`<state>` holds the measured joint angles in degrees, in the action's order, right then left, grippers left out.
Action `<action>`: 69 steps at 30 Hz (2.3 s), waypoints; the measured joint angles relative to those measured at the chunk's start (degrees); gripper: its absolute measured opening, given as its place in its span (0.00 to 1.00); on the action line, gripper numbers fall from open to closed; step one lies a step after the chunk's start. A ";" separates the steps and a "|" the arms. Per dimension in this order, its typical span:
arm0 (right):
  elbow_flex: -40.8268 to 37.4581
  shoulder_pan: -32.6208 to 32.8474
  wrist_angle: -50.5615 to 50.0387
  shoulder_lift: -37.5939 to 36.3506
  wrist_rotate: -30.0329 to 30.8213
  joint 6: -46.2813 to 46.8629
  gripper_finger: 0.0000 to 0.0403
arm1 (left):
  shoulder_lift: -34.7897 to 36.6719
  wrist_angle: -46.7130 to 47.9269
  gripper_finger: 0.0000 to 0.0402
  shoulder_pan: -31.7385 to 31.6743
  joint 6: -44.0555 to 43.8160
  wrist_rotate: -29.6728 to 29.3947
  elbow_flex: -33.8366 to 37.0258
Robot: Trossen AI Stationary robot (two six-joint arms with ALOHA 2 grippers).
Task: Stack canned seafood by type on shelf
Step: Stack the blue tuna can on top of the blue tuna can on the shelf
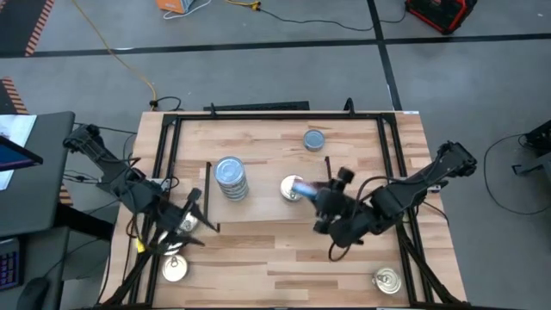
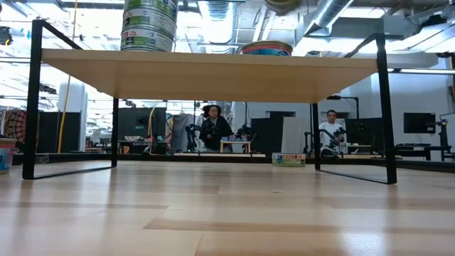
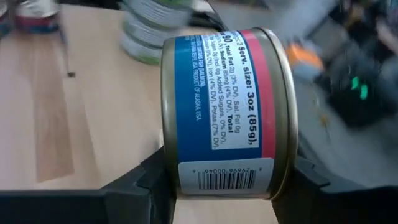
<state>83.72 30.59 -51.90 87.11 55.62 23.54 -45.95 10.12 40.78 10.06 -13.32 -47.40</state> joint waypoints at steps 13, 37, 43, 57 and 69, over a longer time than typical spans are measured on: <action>-0.12 -5.33 5.17 7.16 1.75 -24.98 0.56 | 0.94 -2.72 0.52 5.61 1.44 -12.61 0.00; 4.36 -7.90 -6.86 7.83 -11.55 -14.66 0.70 | 0.98 -4.10 0.52 4.87 -1.58 -21.84 0.00; 5.03 -7.37 -8.11 7.80 -10.51 -18.80 0.77 | 0.98 -4.10 0.52 4.74 -1.49 -21.95 0.00; 5.05 -6.14 -8.08 7.80 -10.39 -19.03 0.76 | 0.98 -4.06 0.52 4.74 -1.91 -21.92 0.00; 13.32 -0.72 -20.23 6.53 -20.90 7.15 0.76 | 0.98 -2.86 0.52 4.74 -7.24 -24.07 -0.02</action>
<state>97.05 29.87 -72.12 93.64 34.71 30.69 -44.97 7.26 45.52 2.81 -37.39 -47.42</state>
